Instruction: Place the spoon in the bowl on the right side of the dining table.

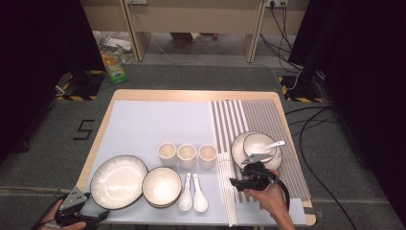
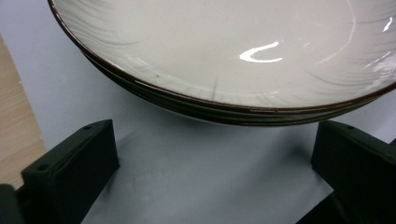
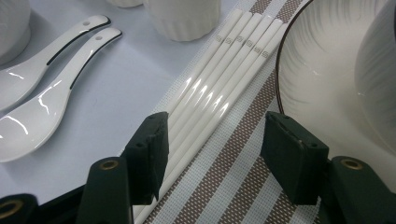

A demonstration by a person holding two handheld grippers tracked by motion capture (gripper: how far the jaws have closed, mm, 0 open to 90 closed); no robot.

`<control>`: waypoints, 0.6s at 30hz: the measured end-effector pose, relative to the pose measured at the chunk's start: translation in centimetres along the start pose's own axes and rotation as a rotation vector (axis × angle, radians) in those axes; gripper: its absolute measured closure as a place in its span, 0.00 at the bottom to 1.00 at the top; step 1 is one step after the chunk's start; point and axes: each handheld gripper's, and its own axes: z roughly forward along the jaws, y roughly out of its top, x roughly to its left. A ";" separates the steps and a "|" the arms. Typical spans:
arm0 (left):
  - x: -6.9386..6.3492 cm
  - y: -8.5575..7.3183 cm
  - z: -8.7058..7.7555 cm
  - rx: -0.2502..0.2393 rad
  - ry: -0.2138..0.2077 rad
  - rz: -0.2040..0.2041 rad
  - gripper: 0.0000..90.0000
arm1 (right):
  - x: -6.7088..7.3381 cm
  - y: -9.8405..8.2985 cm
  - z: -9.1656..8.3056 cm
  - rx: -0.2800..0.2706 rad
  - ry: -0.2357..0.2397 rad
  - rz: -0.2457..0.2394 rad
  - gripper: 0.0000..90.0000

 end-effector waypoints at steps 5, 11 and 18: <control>0.0 0.0 0.0 -0.001 0.000 0.000 0.00 | 0.2 -0.2 0.0 -0.001 0.008 -0.006 0.46; 0.0 0.0 0.0 0.006 -0.003 0.000 0.00 | 0.2 -0.3 -0.1 -0.003 0.018 -0.006 0.46; 0.0 0.0 0.0 0.001 0.000 -0.001 0.00 | 0.3 -0.2 0.0 0.001 0.019 -0.012 0.46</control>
